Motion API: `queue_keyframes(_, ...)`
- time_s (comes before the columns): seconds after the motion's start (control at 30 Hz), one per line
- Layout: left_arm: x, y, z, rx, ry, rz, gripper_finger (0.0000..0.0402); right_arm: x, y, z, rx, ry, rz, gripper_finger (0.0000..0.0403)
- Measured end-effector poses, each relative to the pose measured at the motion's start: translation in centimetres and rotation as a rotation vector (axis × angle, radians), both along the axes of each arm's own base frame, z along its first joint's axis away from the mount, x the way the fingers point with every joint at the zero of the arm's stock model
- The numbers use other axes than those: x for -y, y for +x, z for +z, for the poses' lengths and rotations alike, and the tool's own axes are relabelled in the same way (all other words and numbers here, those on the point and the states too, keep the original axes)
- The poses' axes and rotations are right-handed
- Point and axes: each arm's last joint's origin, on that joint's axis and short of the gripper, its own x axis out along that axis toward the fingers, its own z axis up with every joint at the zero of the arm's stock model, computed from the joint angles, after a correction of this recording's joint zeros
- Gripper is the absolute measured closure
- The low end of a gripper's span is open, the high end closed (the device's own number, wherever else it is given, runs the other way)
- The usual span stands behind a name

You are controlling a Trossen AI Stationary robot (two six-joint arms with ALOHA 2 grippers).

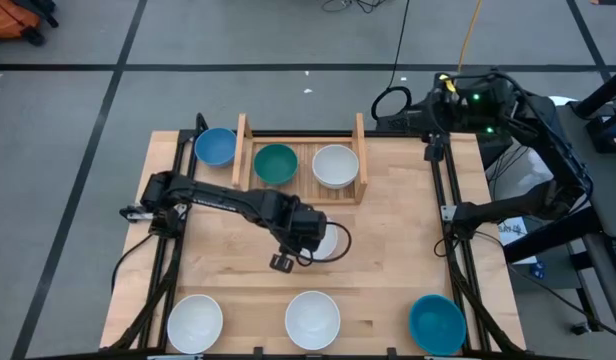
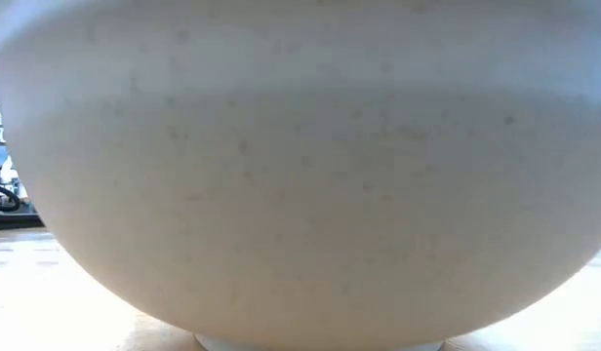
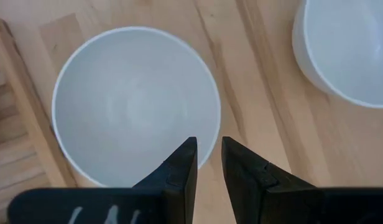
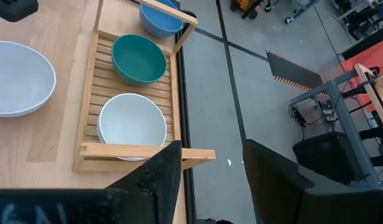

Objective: Place and stack bowls onto a shelf
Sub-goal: Stack the white bowl on top of the green bowl on the shelf

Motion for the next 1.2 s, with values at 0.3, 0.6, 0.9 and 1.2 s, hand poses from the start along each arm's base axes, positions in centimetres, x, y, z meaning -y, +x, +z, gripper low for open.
queue_keyframes(0.3,0.8,1.4,-3.0,-0.073,-0.037,0.053,0.0323,-0.1,-0.2,0.1,0.004,-0.005,0.002,0.0236)
queue_keyframes(0.6,1.7,2.0,-4.5,-0.108,-0.069,0.056,0.0323,-0.1,-0.2,0.1,0.005,-0.005,0.002,0.0236)
queue_keyframes(0.9,1.9,2.9,-5.9,-0.105,-0.067,0.055,0.0323,-0.1,-0.2,0.1,0.004,-0.005,0.002,0.0236)
queue_keyframes(1.2,2.0,3.7,-7.3,-0.098,-0.066,0.058,0.0323,-0.1,-0.2,0.1,0.002,-0.007,0.004,0.0236)
